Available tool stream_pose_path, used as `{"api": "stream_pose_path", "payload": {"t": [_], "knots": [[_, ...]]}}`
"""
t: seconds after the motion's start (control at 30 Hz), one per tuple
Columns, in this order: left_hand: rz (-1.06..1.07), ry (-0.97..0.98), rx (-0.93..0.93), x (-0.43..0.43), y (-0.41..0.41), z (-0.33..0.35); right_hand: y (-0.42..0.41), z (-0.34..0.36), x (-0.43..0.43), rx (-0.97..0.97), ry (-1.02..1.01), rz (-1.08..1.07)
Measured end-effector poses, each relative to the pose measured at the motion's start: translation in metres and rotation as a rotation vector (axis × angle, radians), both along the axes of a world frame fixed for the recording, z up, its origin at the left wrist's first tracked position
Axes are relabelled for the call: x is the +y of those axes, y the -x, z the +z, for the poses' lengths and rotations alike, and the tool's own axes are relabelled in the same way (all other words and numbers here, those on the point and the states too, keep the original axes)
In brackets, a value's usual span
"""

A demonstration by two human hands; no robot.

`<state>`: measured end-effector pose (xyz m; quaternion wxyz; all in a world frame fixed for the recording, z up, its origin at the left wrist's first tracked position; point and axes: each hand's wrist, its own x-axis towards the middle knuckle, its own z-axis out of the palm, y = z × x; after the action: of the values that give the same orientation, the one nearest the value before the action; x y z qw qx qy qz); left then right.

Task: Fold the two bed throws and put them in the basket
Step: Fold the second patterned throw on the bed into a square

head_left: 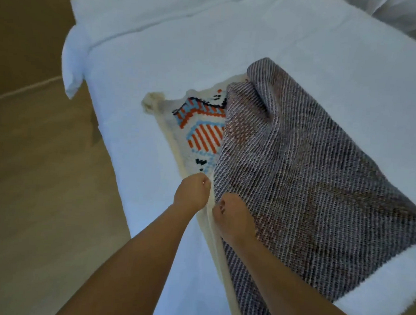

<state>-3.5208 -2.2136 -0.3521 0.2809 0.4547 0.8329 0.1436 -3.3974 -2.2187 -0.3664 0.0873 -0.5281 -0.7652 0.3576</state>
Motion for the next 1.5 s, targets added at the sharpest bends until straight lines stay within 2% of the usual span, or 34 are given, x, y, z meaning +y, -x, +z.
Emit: {"api": "stream_pose_path", "payload": {"t": [0.2, 0.3, 0.4, 0.57, 0.67, 0.77, 0.87, 0.9, 0.97, 1.0, 1.07, 1.13, 1.2, 1.3, 1.37, 1.5], "knots": [[-0.108, -0.027, -0.028, 0.101, 0.039, -0.003, 0.038, -0.001, 0.057, 0.043, -0.038, -0.111], [-0.156, -0.009, -0.143, 0.158, 0.064, -0.014, 0.059, -0.007, 0.093, 0.012, -0.023, -0.233], [-0.231, 0.002, -0.162, 0.217, 0.094, -0.026, 0.084, -0.014, 0.125, -0.056, -0.005, -0.314], [-0.291, 0.024, -0.19, 0.291, 0.108, -0.039, 0.115, -0.018, 0.159, -0.183, -0.091, -0.485], [-0.386, 0.101, -0.179, 0.315, 0.104, -0.048, 0.121, -0.018, 0.176, -0.303, -0.023, -0.587], [-0.394, 0.133, -0.31, 0.331, 0.106, -0.054, 0.125, -0.019, 0.19, -0.377, 0.023, -0.594], [-0.433, 0.028, -0.47, 0.339, 0.102, -0.054, 0.12, -0.024, 0.204, -0.291, 0.023, -0.728], [-0.494, -0.044, -0.432, 0.34, 0.098, -0.054, 0.116, -0.026, 0.208, -0.228, 0.028, -0.83], [-0.681, -0.21, -0.132, 0.34, 0.093, -0.053, 0.108, -0.032, 0.214, -0.127, 0.064, -1.025], [-0.786, -0.298, 0.037, 0.34, 0.092, -0.054, 0.104, -0.036, 0.215, -0.113, 0.087, -1.089], [-0.989, -0.418, 0.191, 0.339, 0.092, -0.058, 0.097, -0.041, 0.214, -0.133, 0.103, -1.154], [-1.15, -0.369, 0.232, 0.337, 0.094, -0.059, 0.092, -0.042, 0.211, -0.245, 0.015, -1.121], [-1.187, -0.276, 0.242, 0.335, 0.091, -0.057, 0.089, -0.041, 0.209, -0.384, -0.107, -0.956], [-1.102, -0.326, 0.239, 0.334, 0.09, -0.052, 0.093, -0.04, 0.211, -0.355, -0.113, -0.661], [-1.041, -0.359, 0.171, 0.331, 0.094, -0.047, 0.102, -0.041, 0.21, -0.336, -0.069, -0.583], [-0.972, -0.383, 0.008, 0.317, 0.112, -0.044, 0.118, -0.044, 0.209, -0.529, -0.019, -0.517]]}}
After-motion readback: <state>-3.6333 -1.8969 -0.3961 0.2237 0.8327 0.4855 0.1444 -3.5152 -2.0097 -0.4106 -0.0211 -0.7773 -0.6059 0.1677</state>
